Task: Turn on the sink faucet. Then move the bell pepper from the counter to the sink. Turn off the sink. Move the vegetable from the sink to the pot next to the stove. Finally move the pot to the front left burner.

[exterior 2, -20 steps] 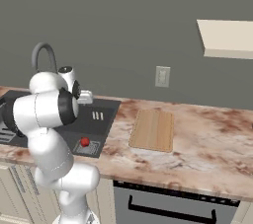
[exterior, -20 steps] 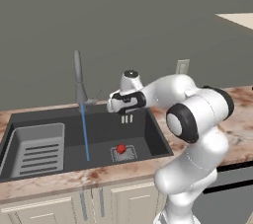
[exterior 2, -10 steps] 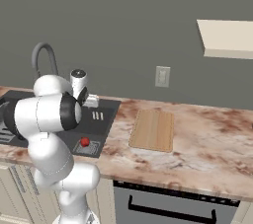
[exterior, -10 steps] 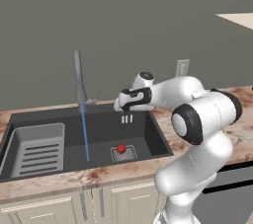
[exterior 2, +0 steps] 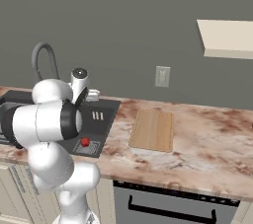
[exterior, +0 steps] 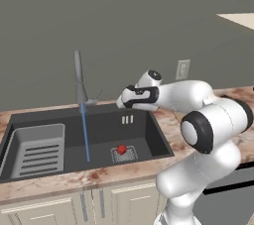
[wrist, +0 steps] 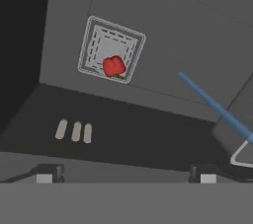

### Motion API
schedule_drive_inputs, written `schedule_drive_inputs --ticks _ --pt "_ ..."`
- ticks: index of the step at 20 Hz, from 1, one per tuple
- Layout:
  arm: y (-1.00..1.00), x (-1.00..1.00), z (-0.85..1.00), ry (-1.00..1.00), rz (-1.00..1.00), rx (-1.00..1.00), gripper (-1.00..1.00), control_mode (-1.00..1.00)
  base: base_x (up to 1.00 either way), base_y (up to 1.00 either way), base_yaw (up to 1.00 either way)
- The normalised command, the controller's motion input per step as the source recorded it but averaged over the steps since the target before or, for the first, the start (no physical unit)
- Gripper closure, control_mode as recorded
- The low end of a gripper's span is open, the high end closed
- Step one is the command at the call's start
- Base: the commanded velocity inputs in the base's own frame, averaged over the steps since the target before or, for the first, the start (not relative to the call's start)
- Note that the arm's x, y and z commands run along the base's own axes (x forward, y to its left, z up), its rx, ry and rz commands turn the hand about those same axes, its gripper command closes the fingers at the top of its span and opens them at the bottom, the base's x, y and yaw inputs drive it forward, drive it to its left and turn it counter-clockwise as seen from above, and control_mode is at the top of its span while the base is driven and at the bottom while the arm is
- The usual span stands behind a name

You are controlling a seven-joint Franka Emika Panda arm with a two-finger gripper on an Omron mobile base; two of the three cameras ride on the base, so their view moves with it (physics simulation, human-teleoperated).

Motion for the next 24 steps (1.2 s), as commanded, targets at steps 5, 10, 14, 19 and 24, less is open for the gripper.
schedule_drive_inputs --ticks 5,10,14,19,24 --pt "-0.06 0.0 0.14 -0.14 0.27 0.0 -1.0 -1.0 0.0 0.0 0.0" --pt "-0.09 -0.05 0.02 -0.15 0.23 0.03 -1.0 -1.0 0.0 0.0 0.0" --pt "0.01 -0.04 -0.01 -0.12 0.13 0.03 -1.0 -1.0 0.0 0.0 0.0" --pt "0.01 0.2 -0.14 -0.22 0.16 0.02 -1.0 -1.0 0.0 0.0 0.0" --pt "0.0 0.24 -0.09 -0.15 0.15 0.0 -1.0 -1.0 0.0 0.0 0.0"
